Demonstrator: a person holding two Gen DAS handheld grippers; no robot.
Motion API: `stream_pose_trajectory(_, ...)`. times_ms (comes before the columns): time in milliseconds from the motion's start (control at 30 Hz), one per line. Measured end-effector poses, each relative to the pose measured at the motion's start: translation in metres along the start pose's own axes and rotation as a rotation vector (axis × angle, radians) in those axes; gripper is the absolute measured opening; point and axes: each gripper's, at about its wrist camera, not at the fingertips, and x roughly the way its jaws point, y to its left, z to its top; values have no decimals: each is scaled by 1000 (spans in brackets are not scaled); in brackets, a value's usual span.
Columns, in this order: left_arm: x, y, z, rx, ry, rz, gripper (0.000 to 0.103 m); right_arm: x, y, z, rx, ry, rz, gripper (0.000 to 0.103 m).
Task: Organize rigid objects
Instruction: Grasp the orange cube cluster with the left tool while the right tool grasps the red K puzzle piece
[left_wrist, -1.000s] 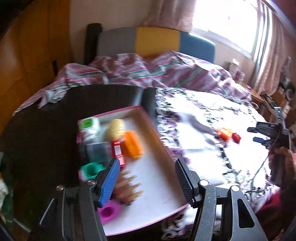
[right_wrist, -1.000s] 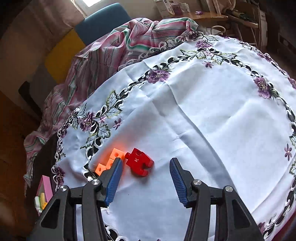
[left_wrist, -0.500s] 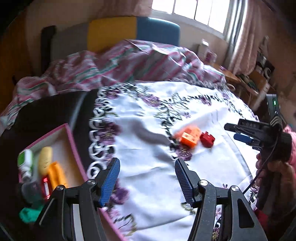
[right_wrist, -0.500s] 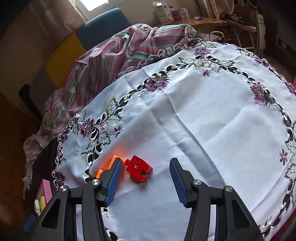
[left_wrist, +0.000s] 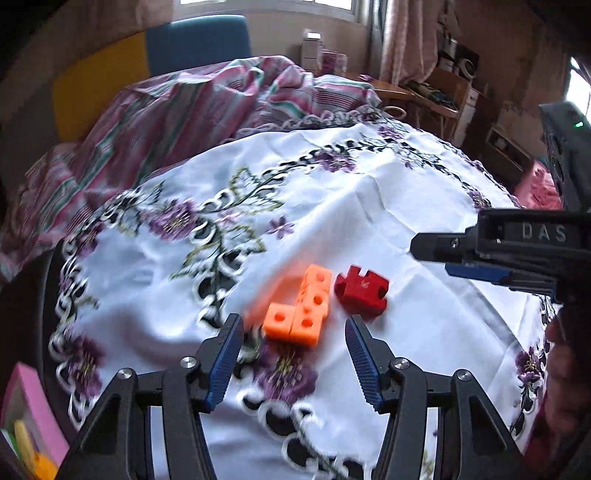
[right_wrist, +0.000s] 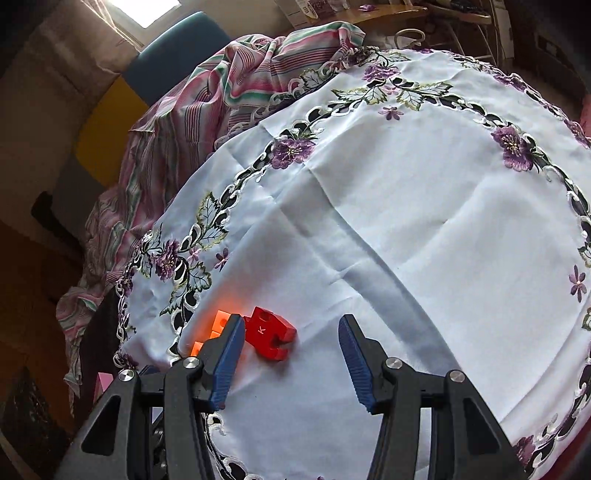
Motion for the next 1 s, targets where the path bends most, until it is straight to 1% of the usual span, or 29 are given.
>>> stream_pose_trajectory(100, 17, -8, 10, 72, 14, 7, 50, -1, 0, 0, 3, -3, 5, 54)
stream_pose_trajectory(167, 31, -10, 14, 103, 43, 10, 44, -1, -1, 1, 7, -4, 11, 54)
stream_pose_trajectory(233, 43, -9, 13, 117, 67, 20, 40, -1, -2, 1, 11, -1, 16, 55)
stream_pose_trajectory(300, 52, -8, 12, 126, 83, 13, 39, -1, -2, 1, 11, 1, 18, 55)
stream_pose_trajectory(367, 61, -8, 11, 120, 112, 2, 33, 0, -1, 1, 2, 1, 12, 55)
stream_pose_trajectory(400, 62, -8, 10, 113, 98, -2, 33, 1, 0, 0, -6, 1, 6, 55)
stream_pose_trajectory(500, 57, -3, 10, 66, 92, -11, 30, 3, 2, -2, -23, 5, -3, 55)
stream_pose_trajectory(567, 46, 3, 10, 22, 65, -17, 26, 4, 2, -2, -25, 9, -5, 55)
stream_pose_trajectory(667, 28, 15, 6, -43, 46, -26, 26, 5, 3, -3, -32, 8, -14, 55)
stream_pose_trajectory(800, 3, 33, -11, -127, 33, -8, 26, 9, 3, -4, -43, 22, -25, 54)
stream_pose_trajectory(967, -26, 59, -38, -261, 30, 18, 26, 20, 7, -7, -78, 50, -38, 54)
stream_pose_trajectory(1000, -32, 63, -43, -282, 24, 19, 26, 21, 9, -8, -88, 49, -42, 53)
